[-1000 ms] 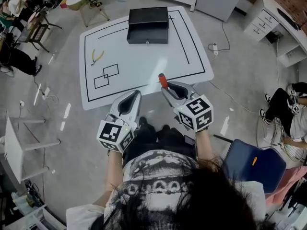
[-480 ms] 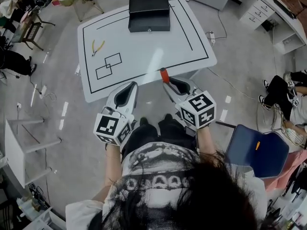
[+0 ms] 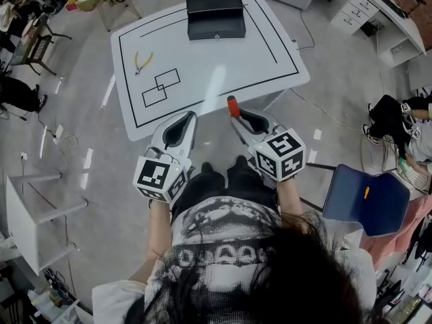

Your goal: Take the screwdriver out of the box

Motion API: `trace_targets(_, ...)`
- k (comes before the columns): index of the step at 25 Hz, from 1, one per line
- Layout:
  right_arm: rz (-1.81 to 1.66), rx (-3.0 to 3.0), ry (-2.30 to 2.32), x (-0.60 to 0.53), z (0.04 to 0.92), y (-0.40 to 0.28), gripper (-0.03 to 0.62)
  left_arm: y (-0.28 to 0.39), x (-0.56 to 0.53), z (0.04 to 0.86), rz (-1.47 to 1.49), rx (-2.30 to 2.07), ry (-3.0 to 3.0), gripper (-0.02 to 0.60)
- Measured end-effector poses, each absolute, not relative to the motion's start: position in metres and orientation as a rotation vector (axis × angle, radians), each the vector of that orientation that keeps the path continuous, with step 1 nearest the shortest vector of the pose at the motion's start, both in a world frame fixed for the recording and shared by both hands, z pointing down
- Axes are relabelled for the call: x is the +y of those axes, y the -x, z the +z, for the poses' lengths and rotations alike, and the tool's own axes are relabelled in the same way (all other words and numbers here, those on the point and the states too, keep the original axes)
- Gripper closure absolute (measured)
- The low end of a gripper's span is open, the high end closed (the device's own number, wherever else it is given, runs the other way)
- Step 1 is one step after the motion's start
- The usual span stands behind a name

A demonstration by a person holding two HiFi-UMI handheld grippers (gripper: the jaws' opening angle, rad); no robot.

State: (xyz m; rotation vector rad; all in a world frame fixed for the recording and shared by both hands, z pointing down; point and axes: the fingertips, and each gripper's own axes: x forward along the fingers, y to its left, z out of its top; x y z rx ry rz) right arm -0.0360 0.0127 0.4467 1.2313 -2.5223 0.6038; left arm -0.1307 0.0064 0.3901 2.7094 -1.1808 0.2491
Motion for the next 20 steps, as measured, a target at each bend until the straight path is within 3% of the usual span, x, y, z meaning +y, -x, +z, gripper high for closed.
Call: trace_targets(20,0.6,-2.478,-1.277,0.034,0.447,0.094,0.508,0.174,0.029,0.385,0.198,-1.075,-2.767,0.581)
